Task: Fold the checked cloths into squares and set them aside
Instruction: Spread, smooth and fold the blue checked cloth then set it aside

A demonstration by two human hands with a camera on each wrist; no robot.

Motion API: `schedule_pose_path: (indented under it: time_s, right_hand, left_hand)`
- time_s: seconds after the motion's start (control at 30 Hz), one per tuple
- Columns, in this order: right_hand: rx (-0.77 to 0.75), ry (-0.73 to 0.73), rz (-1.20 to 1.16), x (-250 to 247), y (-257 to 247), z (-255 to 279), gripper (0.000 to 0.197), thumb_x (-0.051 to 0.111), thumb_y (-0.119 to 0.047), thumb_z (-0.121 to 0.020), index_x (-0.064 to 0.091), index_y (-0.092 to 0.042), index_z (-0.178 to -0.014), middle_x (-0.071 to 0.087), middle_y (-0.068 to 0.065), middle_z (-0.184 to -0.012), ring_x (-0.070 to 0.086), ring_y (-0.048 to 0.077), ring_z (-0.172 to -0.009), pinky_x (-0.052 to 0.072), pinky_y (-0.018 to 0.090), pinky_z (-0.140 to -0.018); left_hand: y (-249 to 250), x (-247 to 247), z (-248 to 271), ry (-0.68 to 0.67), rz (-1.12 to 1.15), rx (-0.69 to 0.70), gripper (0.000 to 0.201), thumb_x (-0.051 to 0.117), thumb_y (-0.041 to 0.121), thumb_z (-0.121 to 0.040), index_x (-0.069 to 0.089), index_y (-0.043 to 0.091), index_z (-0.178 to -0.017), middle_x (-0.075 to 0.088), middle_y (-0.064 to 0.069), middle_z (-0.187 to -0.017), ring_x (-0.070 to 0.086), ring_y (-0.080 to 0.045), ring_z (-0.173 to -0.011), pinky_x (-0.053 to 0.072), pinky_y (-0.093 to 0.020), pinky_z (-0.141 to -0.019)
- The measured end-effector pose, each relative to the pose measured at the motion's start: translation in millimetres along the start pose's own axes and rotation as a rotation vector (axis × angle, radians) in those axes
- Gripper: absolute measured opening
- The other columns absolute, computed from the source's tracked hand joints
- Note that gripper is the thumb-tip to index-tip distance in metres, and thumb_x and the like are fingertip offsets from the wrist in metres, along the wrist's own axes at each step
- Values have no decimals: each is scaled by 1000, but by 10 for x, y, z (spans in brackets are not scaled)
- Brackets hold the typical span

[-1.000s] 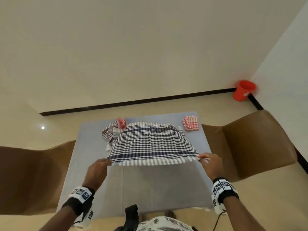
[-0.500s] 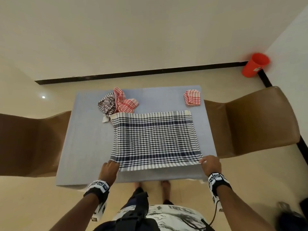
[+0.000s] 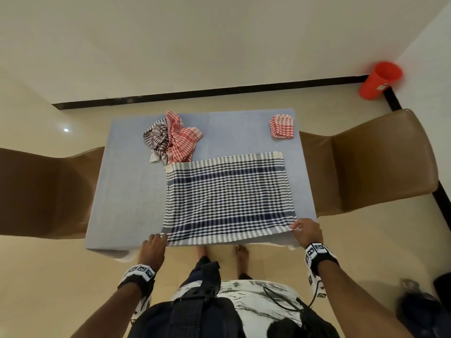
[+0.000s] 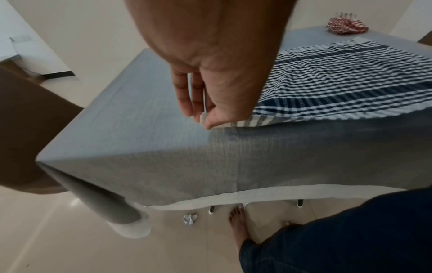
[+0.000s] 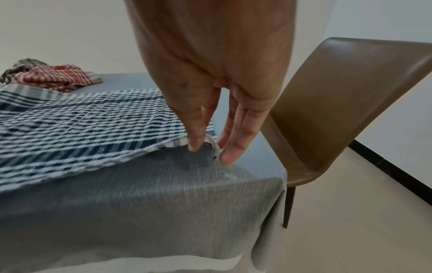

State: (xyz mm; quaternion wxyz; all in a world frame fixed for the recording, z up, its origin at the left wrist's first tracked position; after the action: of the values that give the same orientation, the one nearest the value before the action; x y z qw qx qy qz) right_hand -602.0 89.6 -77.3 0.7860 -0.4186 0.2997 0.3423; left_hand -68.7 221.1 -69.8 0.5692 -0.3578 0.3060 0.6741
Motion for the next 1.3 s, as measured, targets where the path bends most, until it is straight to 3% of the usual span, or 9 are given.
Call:
schedule_pose_path:
  time_s: [0.07, 0.17, 0.27, 0.43, 0.57, 0.83, 1.0, 1.2, 1.3]
  right_hand:
    - [-14, -9, -24, 31, 21, 35, 15, 76, -6, -75, 76, -20, -72, 76, 8, -97, 70, 33, -94, 51, 31, -78]
    - [-57, -23, -65, 64, 39, 77, 3, 71, -18, -72, 72, -18, -69, 75, 9, -92, 68, 33, -93, 51, 34, -79]
    - [-61, -62, -17, 122, 157, 93, 8, 75, -10, -79, 74, -17, -74, 76, 12, -98, 68, 36, -100, 52, 39, -86]
    - [-49, -63, 8, 139, 242, 86, 30, 78, -5, -78, 67, -30, -66, 76, 8, -87, 71, 32, -87, 45, 27, -73]
    - [-62, -51, -11, 108, 143, 111, 14, 77, 0, -79, 75, -14, -76, 76, 11, -86, 71, 31, -88, 45, 25, -78]
    - [-115, 30, -12, 13, 50, 173, 7, 70, -1, -85, 73, -7, -86, 75, 13, -88, 63, 32, -81, 36, 27, -76]
    - [-49, 35, -12, 14, 67, 162, 9, 64, -9, -90, 66, -17, -86, 73, 11, -83, 65, 35, -78, 44, 31, -68]
    - [43, 1, -30, 1, 137, 161, 6, 73, -10, -85, 75, -15, -84, 76, 11, -87, 68, 36, -83, 53, 36, -78]
    - [158, -69, -67, 131, 374, 105, 11, 76, -9, -81, 78, -19, -79, 78, 11, -87, 73, 36, -81, 62, 48, -81]
  left_hand:
    - [-55, -16, 49, 12, -37, -31, 43, 76, -18, -54, 69, 6, -89, 66, -14, -81, 65, -36, -74, 51, -41, -53]
    - [-77, -42, 68, 23, -54, -61, 31, 64, -9, -77, 68, 10, -101, 68, -11, -99, 64, -32, -95, 52, -39, -70]
    - [-108, -58, 68, 32, -88, -78, 29, 60, -1, -85, 67, 13, -109, 68, -6, -106, 64, -26, -103, 51, -35, -77]
    - [-229, -47, 34, -6, -109, -115, 26, 60, 0, -85, 68, 14, -105, 68, -7, -102, 64, -28, -102, 52, -38, -77]
    - [-246, -43, -24, -9, -85, -96, 27, 59, -3, -84, 70, 14, -102, 70, -6, -100, 65, -28, -100, 50, -37, -76]
    - [-360, -130, -110, 8, 2, -125, 23, 58, 6, -89, 64, 19, -107, 66, -4, -103, 62, -25, -104, 53, -36, -79]
    - [-420, -203, -185, 9, 31, -155, 22, 58, 8, -91, 67, 20, -107, 64, -4, -106, 60, -27, -107, 55, -39, -81]
    - [-428, -197, -207, -37, 11, -187, 22, 57, 10, -93, 65, 21, -111, 69, -6, -110, 66, -27, -102, 56, -38, -82]
    - [-402, -194, -171, -62, -16, -205, 20, 58, 12, -95, 64, 22, -111, 68, -5, -111, 69, -26, -99, 55, -35, -81]
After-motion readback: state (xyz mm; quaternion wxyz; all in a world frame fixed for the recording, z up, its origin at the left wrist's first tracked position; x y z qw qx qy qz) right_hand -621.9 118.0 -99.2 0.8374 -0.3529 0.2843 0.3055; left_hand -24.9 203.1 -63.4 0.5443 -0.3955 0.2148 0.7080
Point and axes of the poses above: each hand's wrist, its own z-axis away from the middle knuckle, its own x-axis out of the palm, y = z × x, the point moved 9 cm from there along -z, towards the middle knuckle
